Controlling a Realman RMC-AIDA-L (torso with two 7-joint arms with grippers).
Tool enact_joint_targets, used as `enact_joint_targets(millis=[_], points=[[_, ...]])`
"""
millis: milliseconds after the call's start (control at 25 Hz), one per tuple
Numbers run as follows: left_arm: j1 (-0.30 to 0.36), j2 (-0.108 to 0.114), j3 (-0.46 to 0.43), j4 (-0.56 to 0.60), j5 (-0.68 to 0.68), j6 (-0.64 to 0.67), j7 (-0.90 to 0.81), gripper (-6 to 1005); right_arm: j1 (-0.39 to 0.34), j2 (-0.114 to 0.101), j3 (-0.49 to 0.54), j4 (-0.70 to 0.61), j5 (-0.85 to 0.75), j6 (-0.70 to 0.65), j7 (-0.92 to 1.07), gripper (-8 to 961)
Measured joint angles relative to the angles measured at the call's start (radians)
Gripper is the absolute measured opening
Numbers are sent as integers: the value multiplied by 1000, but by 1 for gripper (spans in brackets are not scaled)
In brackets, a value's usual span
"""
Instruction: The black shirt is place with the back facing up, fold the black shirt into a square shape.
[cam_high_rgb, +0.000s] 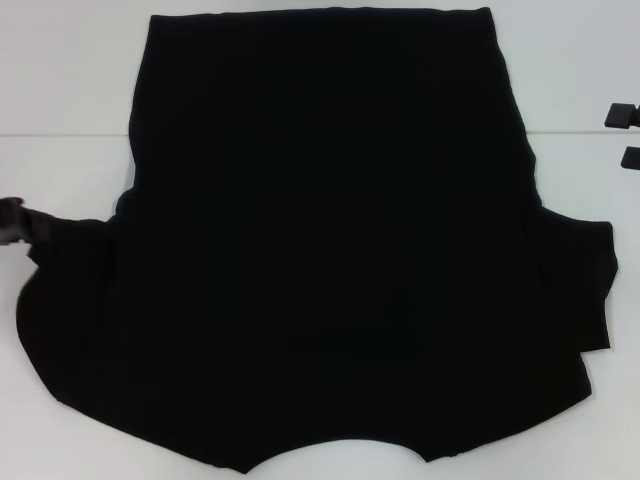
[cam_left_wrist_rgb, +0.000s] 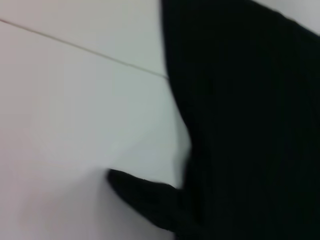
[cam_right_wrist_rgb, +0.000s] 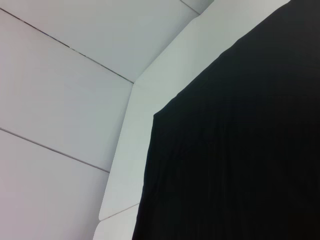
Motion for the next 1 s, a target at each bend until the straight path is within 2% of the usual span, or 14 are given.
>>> enact_joint_targets(millis=[160, 240, 360, 480, 760, 1000], points=[[-17, -12, 117, 17, -2, 7, 14, 115, 0, 0, 0, 1, 0, 0, 0, 896], [-21, -37, 177, 68, -6, 8, 57, 121, 0, 0, 0, 1, 0, 0, 0, 895], [-13, -94, 270, 188, -4, 8, 133, 130, 0, 0, 0, 1, 0, 4, 0, 894], [-3, -134, 365, 273, -2, 9, 190, 139, 0, 0, 0, 1, 0, 5, 0, 895], [5, -170, 462, 280, 8, -15, 280, 159, -3, 0, 0, 2, -1, 8, -3, 894], [6, -172, 470, 256, 21, -22, 269, 177, -10, 0, 0, 2, -2, 11, -2, 888]])
